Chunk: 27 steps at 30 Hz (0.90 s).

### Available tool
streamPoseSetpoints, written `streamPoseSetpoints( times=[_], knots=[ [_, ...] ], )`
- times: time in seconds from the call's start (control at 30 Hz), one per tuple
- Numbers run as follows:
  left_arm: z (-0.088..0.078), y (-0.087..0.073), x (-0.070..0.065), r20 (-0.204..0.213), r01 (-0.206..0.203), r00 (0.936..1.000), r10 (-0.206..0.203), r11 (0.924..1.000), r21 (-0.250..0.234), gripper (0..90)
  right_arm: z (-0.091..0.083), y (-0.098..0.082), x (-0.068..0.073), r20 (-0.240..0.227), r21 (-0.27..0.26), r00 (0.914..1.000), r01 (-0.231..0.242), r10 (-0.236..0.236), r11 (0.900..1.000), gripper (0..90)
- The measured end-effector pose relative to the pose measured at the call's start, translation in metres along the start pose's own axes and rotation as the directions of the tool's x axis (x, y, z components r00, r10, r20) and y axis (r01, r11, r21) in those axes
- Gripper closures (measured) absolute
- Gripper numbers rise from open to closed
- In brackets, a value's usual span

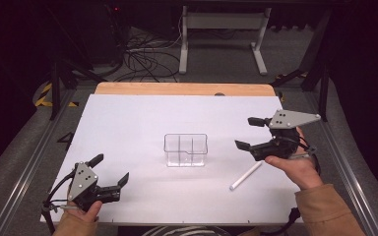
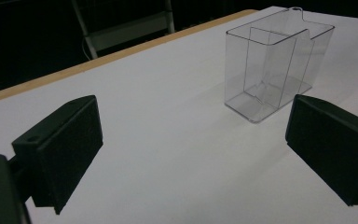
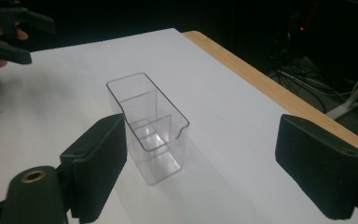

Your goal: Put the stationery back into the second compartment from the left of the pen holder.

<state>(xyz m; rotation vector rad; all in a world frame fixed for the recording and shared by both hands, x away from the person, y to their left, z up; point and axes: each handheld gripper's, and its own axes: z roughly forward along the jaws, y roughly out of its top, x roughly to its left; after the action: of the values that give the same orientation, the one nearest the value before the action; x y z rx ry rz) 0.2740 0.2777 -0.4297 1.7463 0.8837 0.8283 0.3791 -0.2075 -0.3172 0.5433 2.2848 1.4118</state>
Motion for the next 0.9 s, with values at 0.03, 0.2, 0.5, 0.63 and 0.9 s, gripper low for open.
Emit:
streamPoseSetpoints(
  times=[0.03, 0.2, 0.5, 0.63, 0.9],
  knots=[
    [0.0, 0.0, 0.0, -0.002, 0.001, 1.0, -0.001, 1.0, 0.0, 4.6, -0.002, -0.002, 0.0, 0.006, 0.005, 1.0, 0.001, -0.001, 1.0, 17.4],
    [0.001, 0.0, -0.001, -0.001, 0.001, 1.0, -0.001, 1.0, 0.001, 4.6, -0.013, -0.012, -0.004, 0.053, 0.026, 0.9984, 0.018, -0.019, 0.999, 22.9],
    [0.001, 0.0, -0.001, -0.004, 0.002, 1.0, -0.002, 1.0, 0.001, 4.6, -0.01, -0.025, -0.01, 0.027, 0.099, 0.9996, -0.003, 0.0, 0.995, 32.2],
    [0.001, 0.0, -0.001, -0.003, 0.0, 1.0, 0.0, 1.0, 0.006, 4.6, -0.007, -0.031, -0.015, 0.013, 0.116, 0.9992, -0.04, 0.038, 0.992, 33.1],
    [0.001, 0.0, 0.0, -0.003, 0.0, 1.0, 0.0, 1.0, 0.005, 4.6, -0.002, -0.031, -0.018, 0.011, 0.129, 0.9999, 0.004, -0.006, 0.992, 31.0]
  ],
)
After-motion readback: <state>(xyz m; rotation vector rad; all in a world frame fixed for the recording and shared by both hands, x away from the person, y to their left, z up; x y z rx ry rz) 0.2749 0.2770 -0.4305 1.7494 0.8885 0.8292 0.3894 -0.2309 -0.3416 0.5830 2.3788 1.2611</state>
